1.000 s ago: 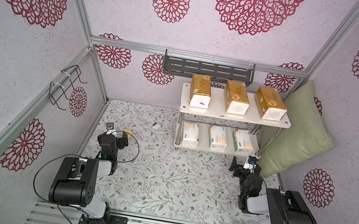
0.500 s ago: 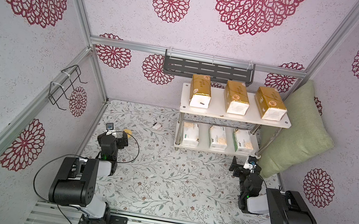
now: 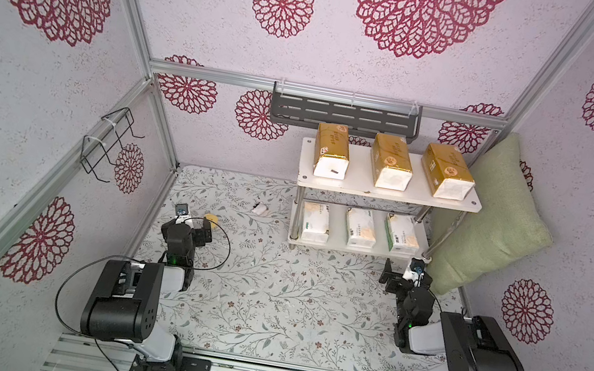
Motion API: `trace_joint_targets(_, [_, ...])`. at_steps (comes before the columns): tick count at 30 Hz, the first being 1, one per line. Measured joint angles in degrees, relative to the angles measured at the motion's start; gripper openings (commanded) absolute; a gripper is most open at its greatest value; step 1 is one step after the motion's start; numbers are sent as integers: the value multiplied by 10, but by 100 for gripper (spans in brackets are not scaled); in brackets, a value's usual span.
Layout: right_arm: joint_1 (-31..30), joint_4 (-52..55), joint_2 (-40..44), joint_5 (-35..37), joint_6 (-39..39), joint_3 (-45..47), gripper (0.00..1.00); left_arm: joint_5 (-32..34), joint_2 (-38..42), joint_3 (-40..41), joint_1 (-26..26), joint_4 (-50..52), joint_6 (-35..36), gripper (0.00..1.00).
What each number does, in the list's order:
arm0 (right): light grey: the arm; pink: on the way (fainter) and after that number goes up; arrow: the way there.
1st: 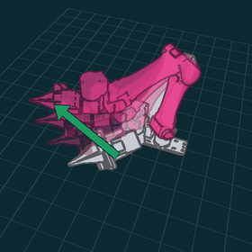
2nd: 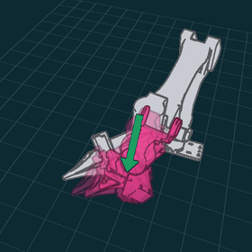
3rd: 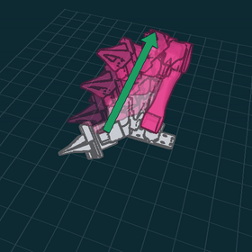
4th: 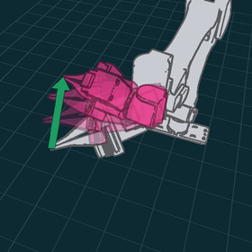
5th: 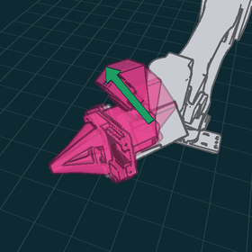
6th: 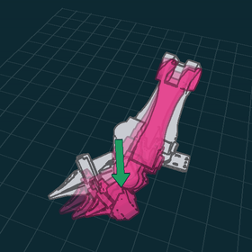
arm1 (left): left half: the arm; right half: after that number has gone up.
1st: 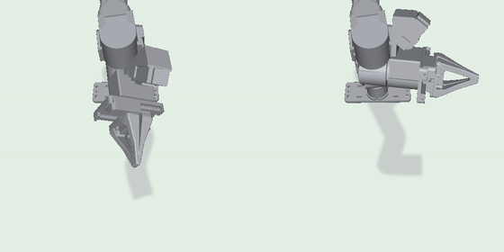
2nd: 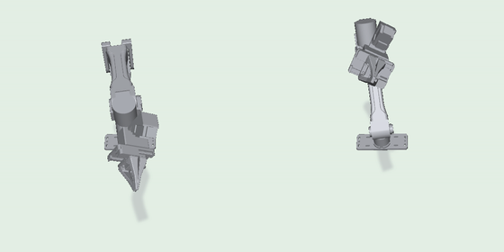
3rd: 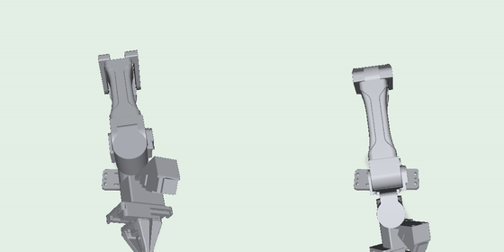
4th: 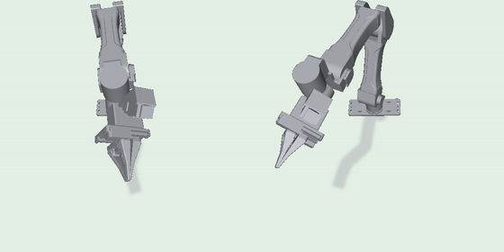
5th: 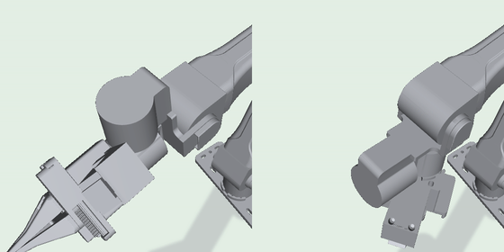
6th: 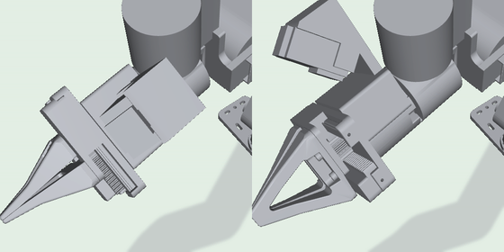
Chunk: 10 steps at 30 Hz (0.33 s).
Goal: Place the tissue boxes on the shelf by color
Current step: Reset both arms
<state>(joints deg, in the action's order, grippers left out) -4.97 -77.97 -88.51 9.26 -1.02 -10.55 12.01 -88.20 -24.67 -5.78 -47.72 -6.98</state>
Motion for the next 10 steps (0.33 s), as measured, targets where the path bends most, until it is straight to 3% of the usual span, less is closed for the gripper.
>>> trace_joint_targets(10, [0,4,0,0,0,0,99,0,0,0,0,0,1,97])
